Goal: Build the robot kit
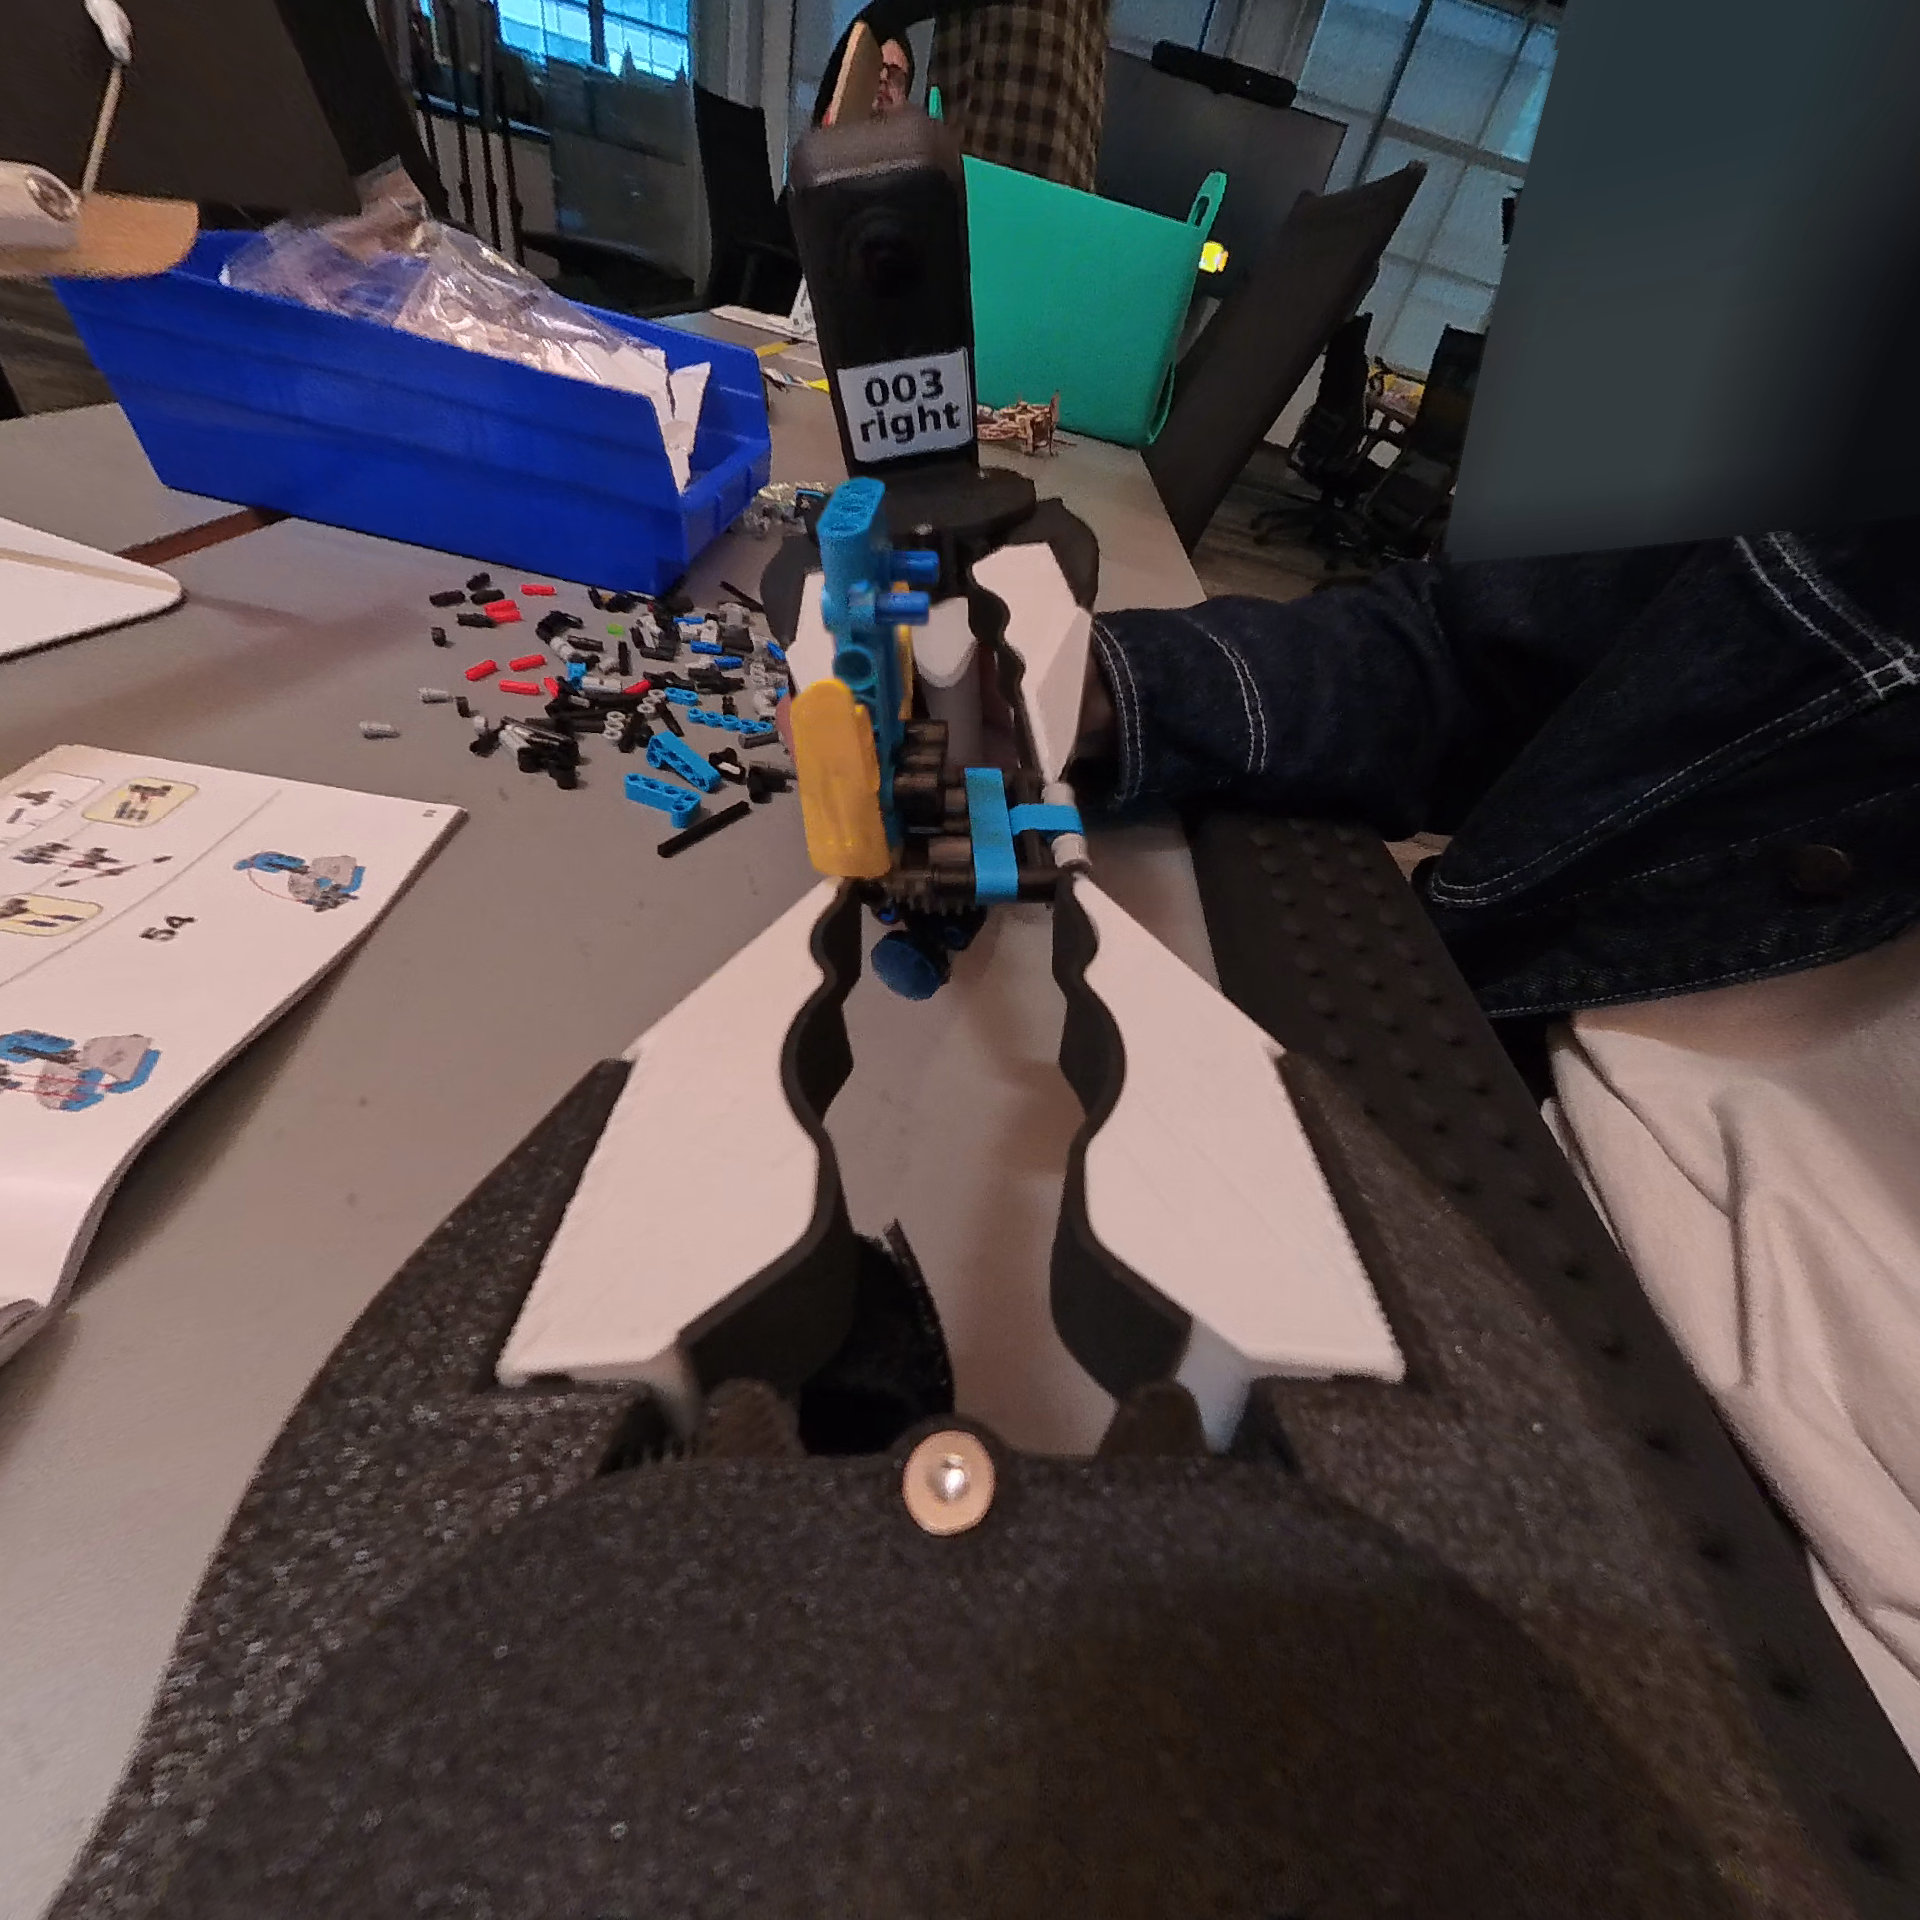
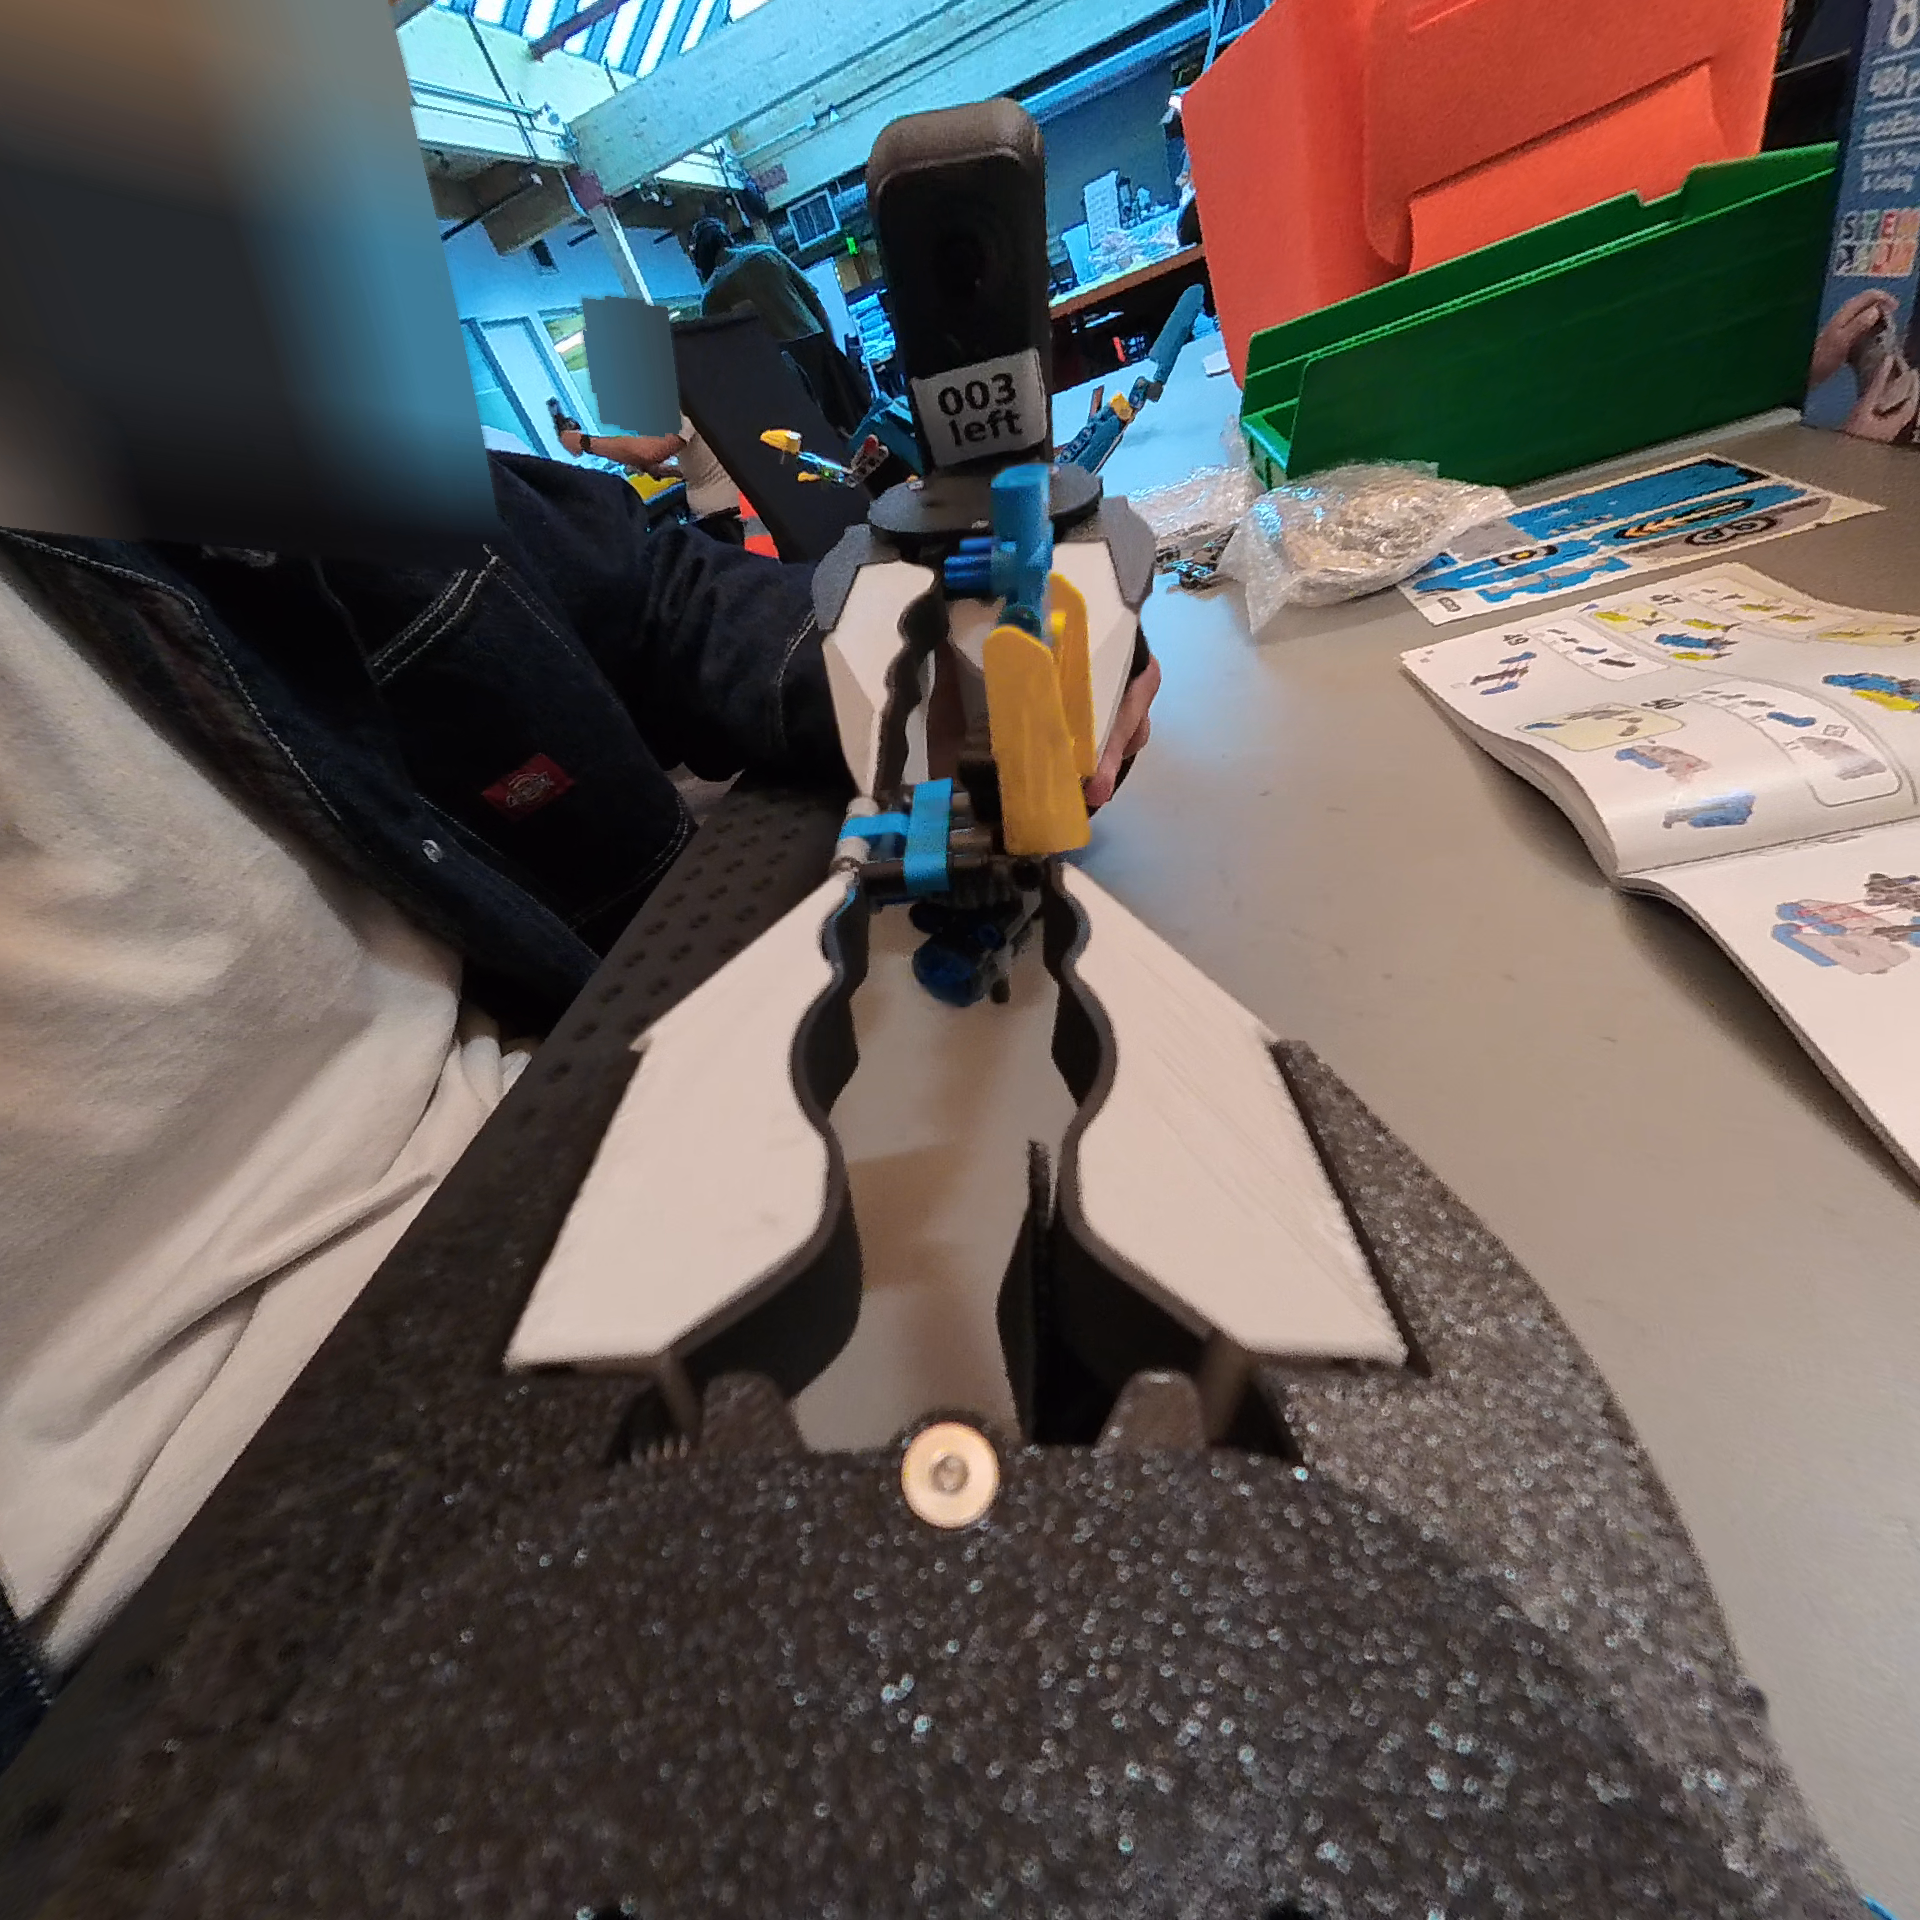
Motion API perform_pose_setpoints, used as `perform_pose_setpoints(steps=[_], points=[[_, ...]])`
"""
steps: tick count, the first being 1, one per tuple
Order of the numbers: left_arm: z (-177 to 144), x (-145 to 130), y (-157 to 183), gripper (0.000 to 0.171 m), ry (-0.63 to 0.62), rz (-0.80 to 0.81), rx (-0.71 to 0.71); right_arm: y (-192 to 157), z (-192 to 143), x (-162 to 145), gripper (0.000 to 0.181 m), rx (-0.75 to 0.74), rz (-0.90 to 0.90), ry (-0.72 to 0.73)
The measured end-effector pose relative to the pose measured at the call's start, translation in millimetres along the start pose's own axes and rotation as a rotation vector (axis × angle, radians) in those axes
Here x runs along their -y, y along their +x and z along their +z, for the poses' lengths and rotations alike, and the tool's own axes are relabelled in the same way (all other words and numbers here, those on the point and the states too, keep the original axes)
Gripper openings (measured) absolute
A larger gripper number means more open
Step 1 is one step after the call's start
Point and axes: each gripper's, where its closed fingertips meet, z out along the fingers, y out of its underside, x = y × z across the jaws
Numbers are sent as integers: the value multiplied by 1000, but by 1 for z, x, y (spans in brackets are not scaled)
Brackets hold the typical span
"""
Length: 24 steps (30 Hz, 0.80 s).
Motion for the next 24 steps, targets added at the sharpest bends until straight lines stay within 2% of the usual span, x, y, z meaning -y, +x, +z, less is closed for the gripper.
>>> perform_pose_setpoints(steps=[8, 13, 16, 19, 22, 24], points=[[-1, 9, -2, 38, 54, -48, -1, 2, -2, 6, 33, -100, -153, -4], [-8, 11, -14, 37, 79, -174, 14, 14, -7, 8, 33, -183, -193, 0], [-10, 10, -20, 37, 94, -246, -6, 14, -5, 4, 33, -184, -204, -17], [-9, 4, -22, 36, 62, -245, -20, 7, -5, 7, 33, -126, -174, 10], [-13, 6, -12, 34, 66, -248, -132, -7, -5, 12, 33, -4, -86, 61], [-12, 6, -4, 31, 63, -176, -160, -14, -4, 12, 33, 49, -57, 62]])
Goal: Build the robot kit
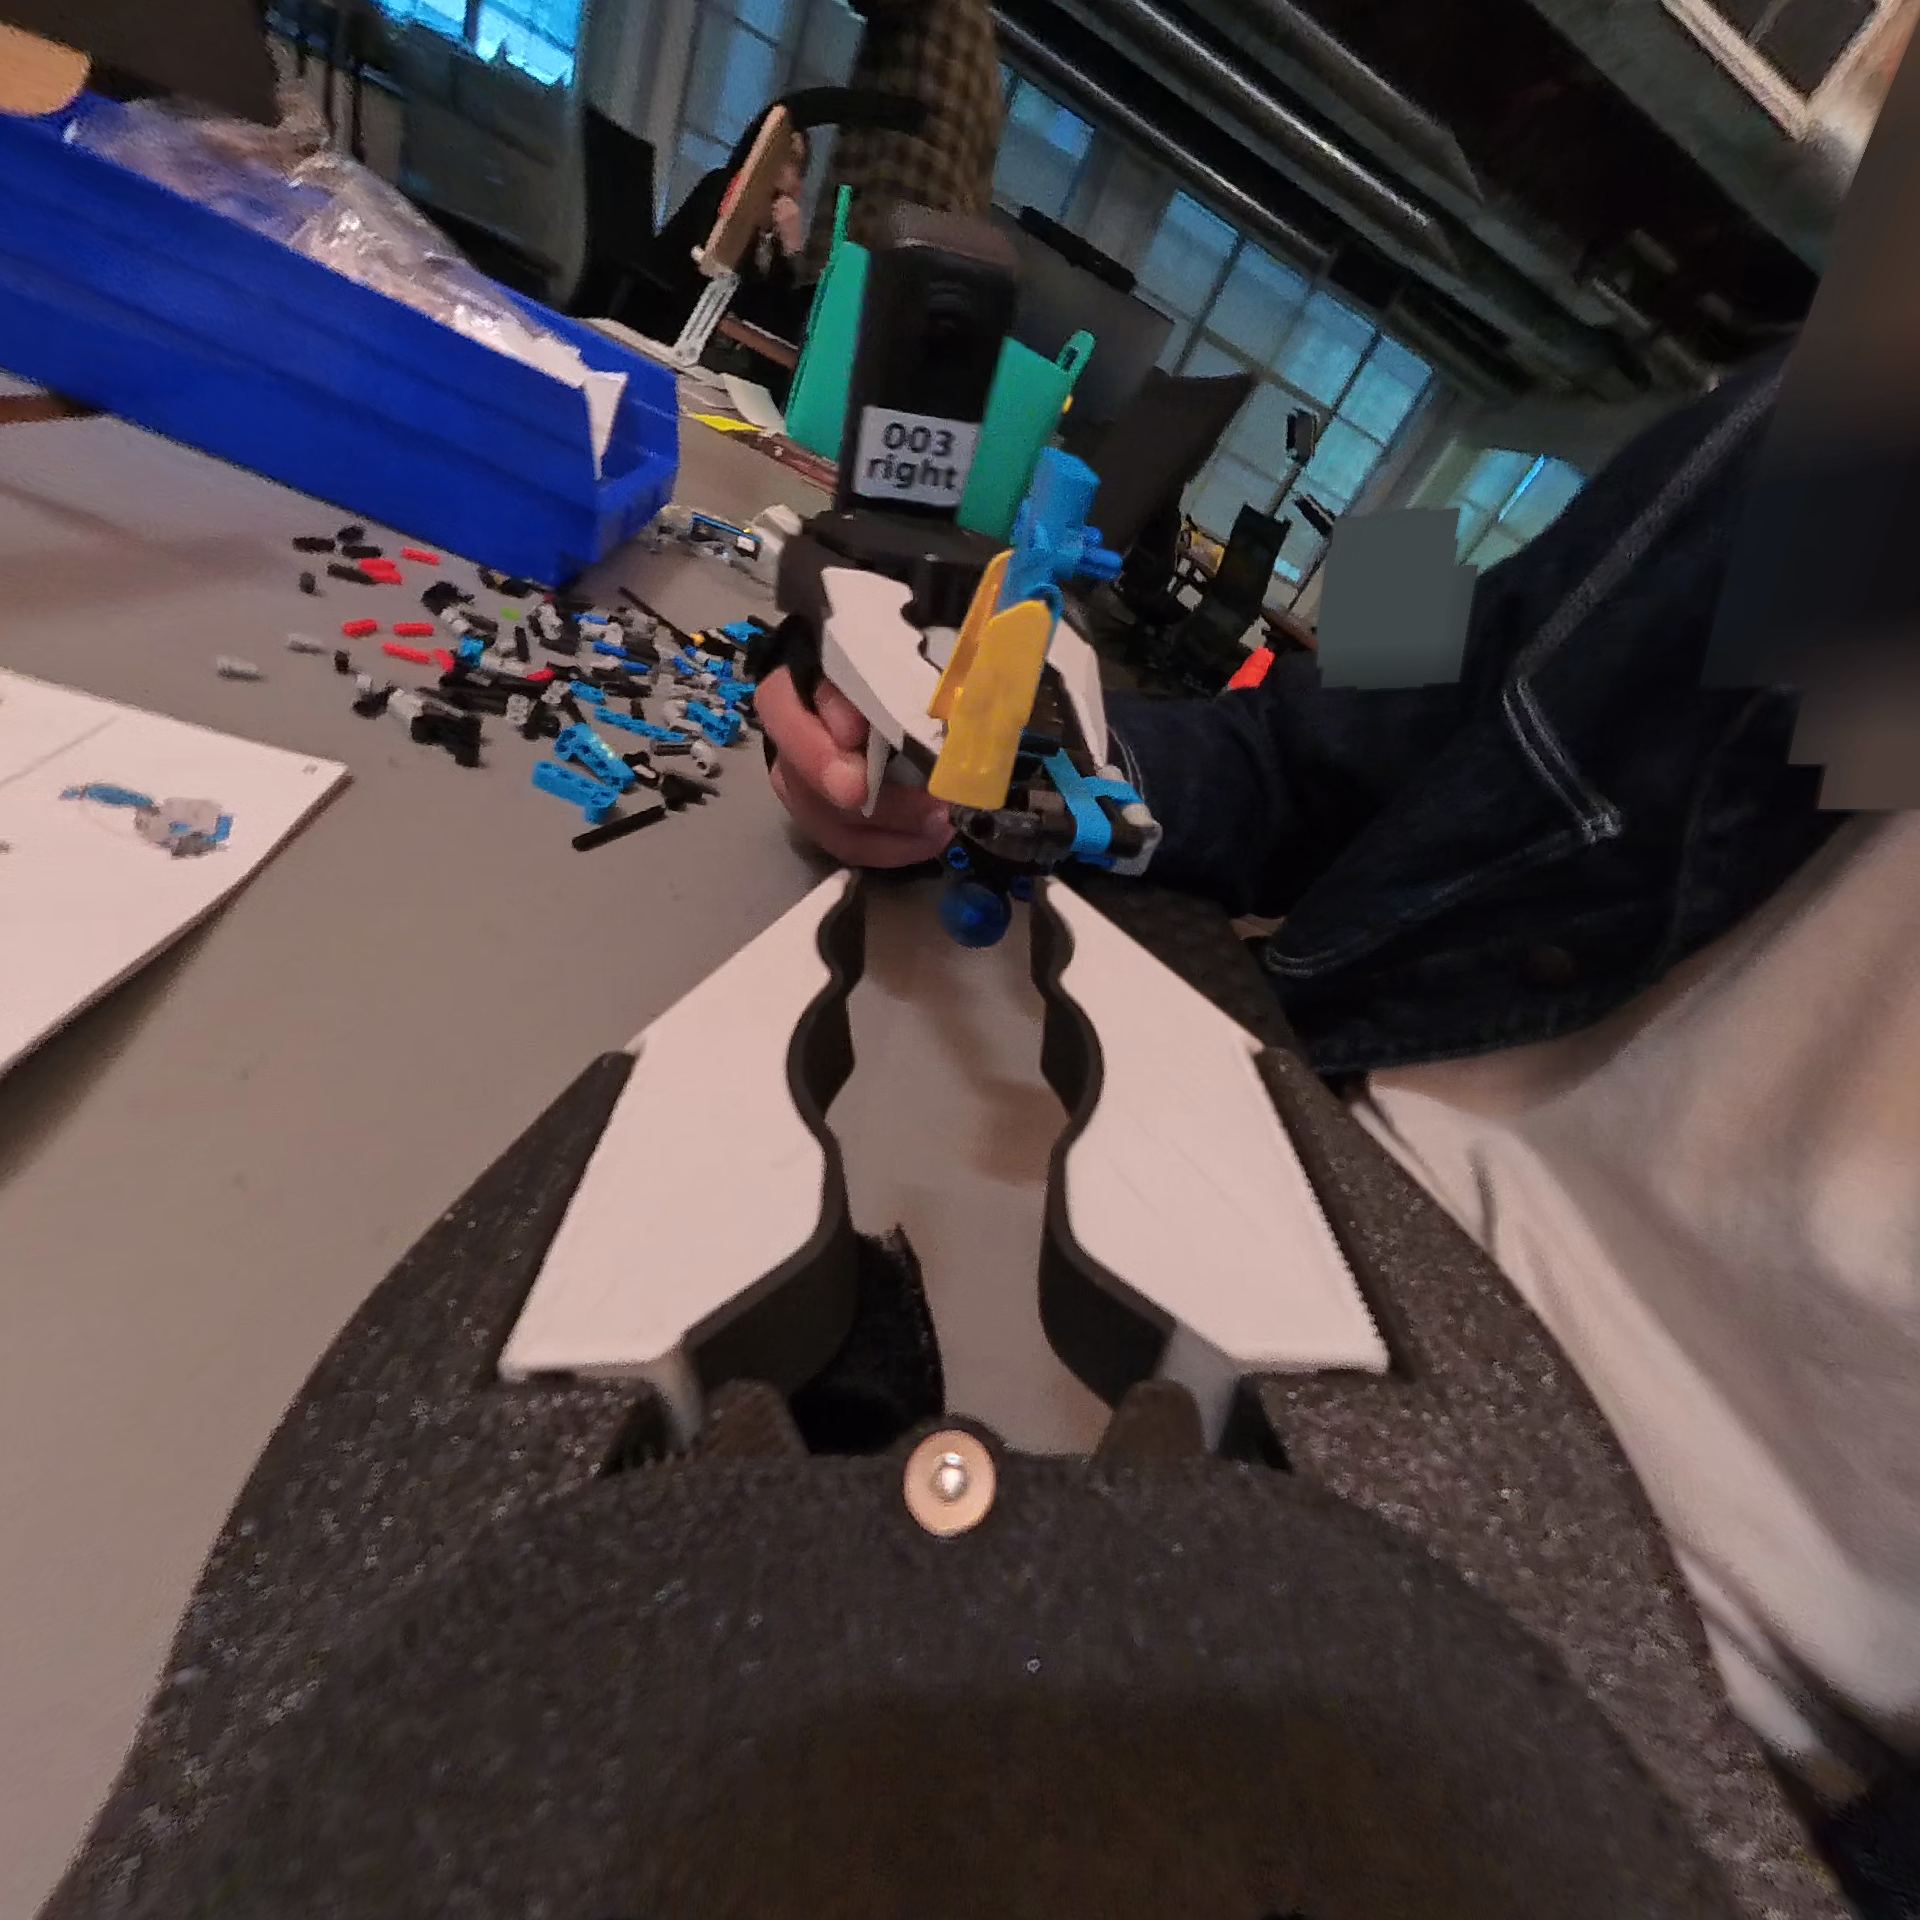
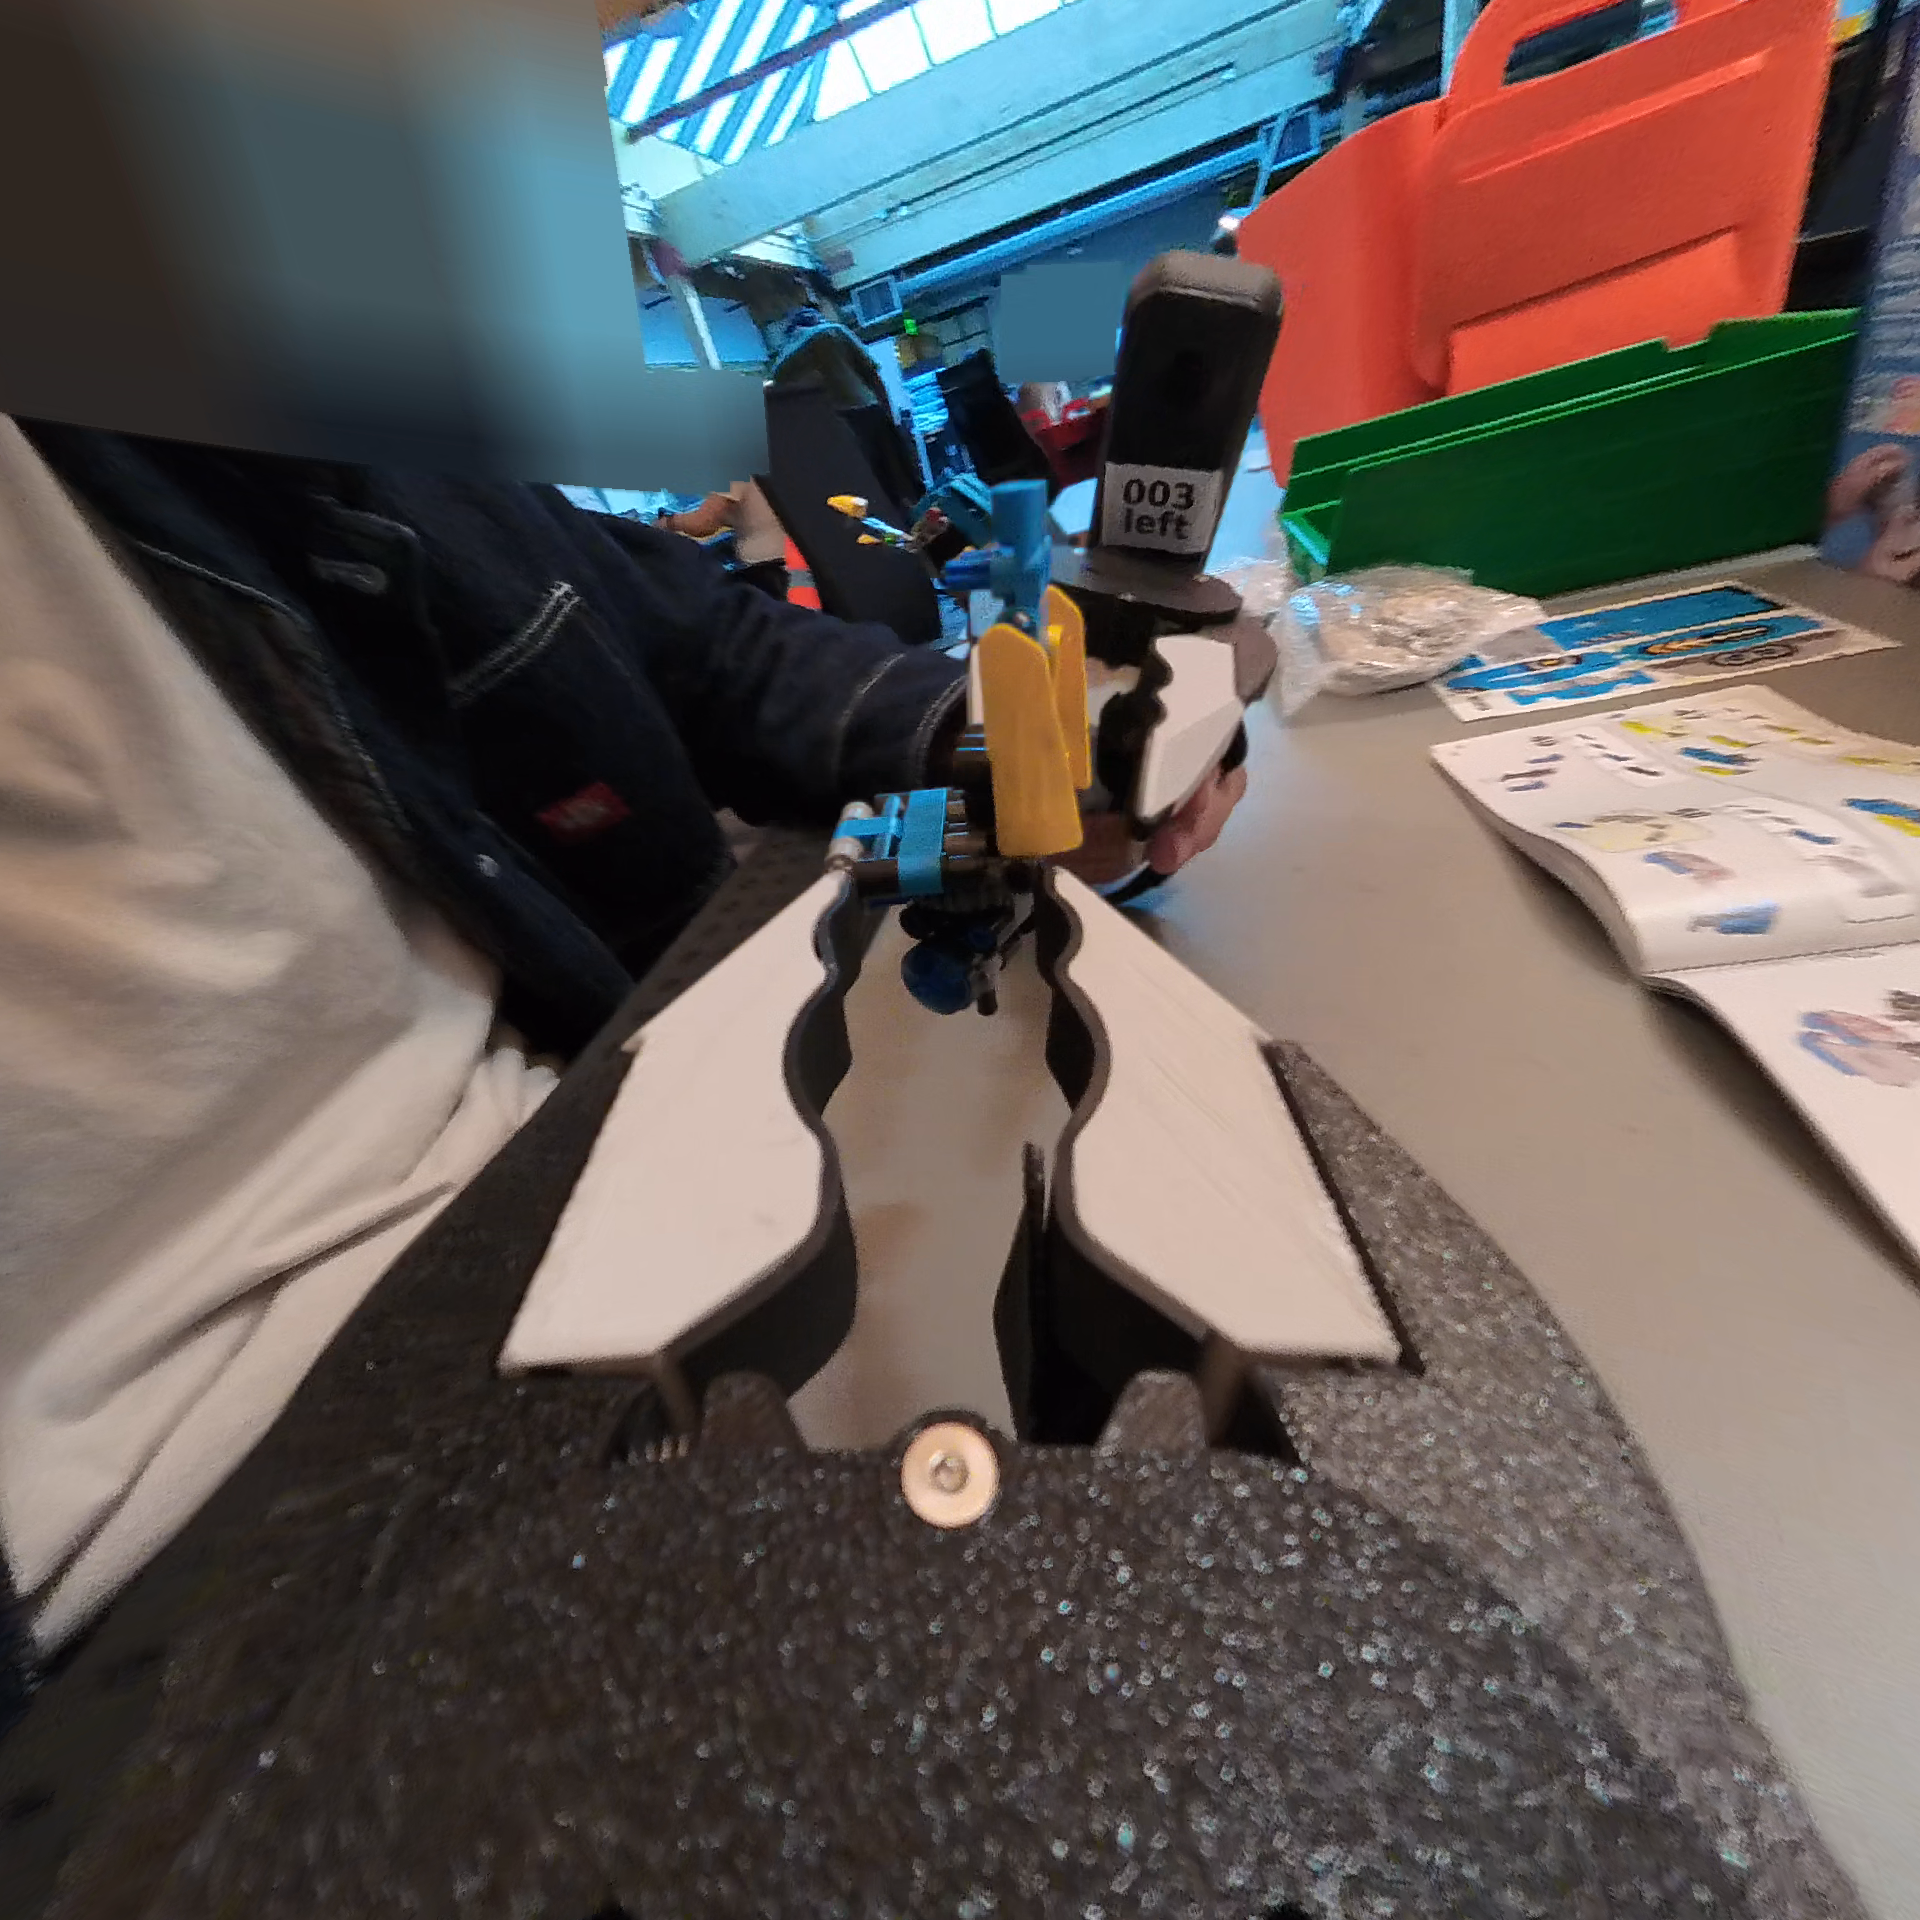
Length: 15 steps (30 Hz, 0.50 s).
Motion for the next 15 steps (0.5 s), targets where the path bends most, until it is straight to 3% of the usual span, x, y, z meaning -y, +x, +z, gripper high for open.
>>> perform_pose_setpoints(steps=[3, 9, 15], points=[[4, 1, 14, 23, 13, 83, -40, -7, 4, -4, 33, 42, 17, -18], [5, -3, 21, 7, -7, 95, -73, -13, 7, -6, 33, 92, 51, -24], [7, -6, 22, 8, -19, 116, -63, -12, 8, -7, 33, 93, 59, -28]])
